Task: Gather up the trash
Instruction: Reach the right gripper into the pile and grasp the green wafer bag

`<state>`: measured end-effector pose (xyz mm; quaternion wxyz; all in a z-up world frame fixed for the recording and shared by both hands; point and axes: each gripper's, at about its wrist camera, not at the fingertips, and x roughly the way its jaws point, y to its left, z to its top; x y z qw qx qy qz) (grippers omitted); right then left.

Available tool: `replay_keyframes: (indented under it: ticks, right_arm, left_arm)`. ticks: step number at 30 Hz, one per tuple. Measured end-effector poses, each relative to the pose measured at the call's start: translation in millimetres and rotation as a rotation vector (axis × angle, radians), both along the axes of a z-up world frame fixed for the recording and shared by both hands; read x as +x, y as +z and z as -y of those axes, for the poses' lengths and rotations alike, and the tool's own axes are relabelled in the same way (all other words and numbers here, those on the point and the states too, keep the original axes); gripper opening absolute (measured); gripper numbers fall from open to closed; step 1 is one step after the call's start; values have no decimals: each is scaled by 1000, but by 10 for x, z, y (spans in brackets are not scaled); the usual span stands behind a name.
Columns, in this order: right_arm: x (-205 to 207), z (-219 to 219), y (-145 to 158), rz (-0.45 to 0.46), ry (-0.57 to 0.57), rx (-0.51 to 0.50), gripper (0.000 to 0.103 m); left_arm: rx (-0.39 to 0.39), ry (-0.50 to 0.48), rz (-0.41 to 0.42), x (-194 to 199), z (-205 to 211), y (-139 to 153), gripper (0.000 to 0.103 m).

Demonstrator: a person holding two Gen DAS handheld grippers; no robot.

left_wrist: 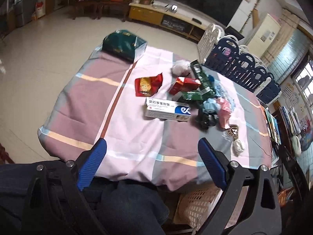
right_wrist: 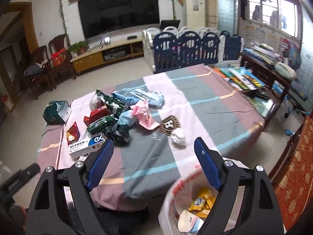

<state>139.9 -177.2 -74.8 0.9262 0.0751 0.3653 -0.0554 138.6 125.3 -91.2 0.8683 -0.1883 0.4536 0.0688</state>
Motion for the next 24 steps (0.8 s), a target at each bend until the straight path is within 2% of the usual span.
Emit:
replay_keyframes:
  ticks: [5,8,11,13,16,18,21,22,23,24]
  right_arm:
    - [947,-315,-320,-70,125,-28,83]
    - [1518,-493,-409,-81,160,-25,83]
    - [2023,-703,-460,-77,197,-62,83]
    - [2382,-882,-544,-81,232,-131,83]
    - [2766,-1088,-723,-111,283,-215,83]
    - [2975,-1177,-868,-142,313,-235,83]
    - [3089,-1185,-975,-136,369,-173,82]
    - [3092,-1193,-992,-134,390,-162,76]
    - [3085,-1213,-1019,-140,423,-160,57]
    - [3083,-1239,-1052,-159,452,-167,43]
  left_arm:
    - [-92,80,-85,198,-223,-322,94]
    - [-140,120,-103,239,-303,-449,94]
    - [-136,149,-98,278,-342,-497,94]
    - [-131,166,-96,309,-367,-519,94]
    - [-127,185,-99,370,-410,-580,94]
    - [-124,198,-112,407,-442,-641,94]
    - [-135,215,-132,453,-466,-730,94]
    - [-138,215,-137,470,-460,-760,94]
    - [-138,210,-141,490,-449,-788,94]
    - [-136,203,-143,505,-435,-809,94]
